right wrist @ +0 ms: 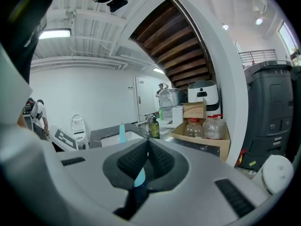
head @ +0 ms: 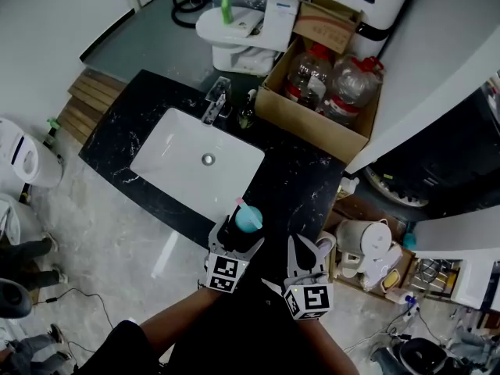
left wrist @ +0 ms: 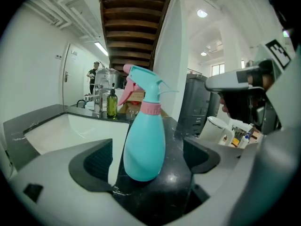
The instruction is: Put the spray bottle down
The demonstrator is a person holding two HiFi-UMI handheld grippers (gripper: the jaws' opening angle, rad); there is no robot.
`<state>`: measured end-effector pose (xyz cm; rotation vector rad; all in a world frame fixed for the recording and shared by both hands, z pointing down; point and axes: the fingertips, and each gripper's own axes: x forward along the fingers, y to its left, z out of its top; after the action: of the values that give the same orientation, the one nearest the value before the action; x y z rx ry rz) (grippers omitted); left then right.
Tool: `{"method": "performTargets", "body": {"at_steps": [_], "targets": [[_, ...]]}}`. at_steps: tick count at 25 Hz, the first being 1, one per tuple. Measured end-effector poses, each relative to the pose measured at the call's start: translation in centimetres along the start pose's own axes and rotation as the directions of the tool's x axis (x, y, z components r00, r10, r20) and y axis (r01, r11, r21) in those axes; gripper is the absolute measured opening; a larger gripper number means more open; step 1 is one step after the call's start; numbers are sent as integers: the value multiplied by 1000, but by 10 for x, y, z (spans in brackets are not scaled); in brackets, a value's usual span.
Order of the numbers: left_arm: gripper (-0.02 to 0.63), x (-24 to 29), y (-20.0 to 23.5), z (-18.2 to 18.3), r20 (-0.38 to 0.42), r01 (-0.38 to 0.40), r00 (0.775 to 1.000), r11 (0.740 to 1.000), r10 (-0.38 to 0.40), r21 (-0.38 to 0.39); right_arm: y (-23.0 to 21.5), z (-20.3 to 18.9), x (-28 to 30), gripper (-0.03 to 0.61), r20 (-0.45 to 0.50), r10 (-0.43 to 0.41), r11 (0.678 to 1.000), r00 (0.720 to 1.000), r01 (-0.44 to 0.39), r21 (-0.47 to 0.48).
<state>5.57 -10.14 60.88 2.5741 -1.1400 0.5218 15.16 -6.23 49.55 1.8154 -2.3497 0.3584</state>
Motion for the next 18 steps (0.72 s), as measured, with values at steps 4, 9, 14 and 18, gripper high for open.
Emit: {"method": "performTargets", "body": {"at_steps": [4,9,14,18], "targets": [[466,-27,-4,16,51,12,999,999,-10,-35,5,5,-13,15,19,-36,999,999,36,13],[465,-70,-13,39,124,37,992,998,-31,-47,26,12,-34,15,45,-51,999,998,51,11],[462,-108,-27,56,151,95,985,995,-88,-40,53,16,-55,15,63,-50,998,997,48,35],[402,-140,-33,69,202,111,974,994,-103,-27,73,17,-73,15,76,-53,998,996,50,41]]}}
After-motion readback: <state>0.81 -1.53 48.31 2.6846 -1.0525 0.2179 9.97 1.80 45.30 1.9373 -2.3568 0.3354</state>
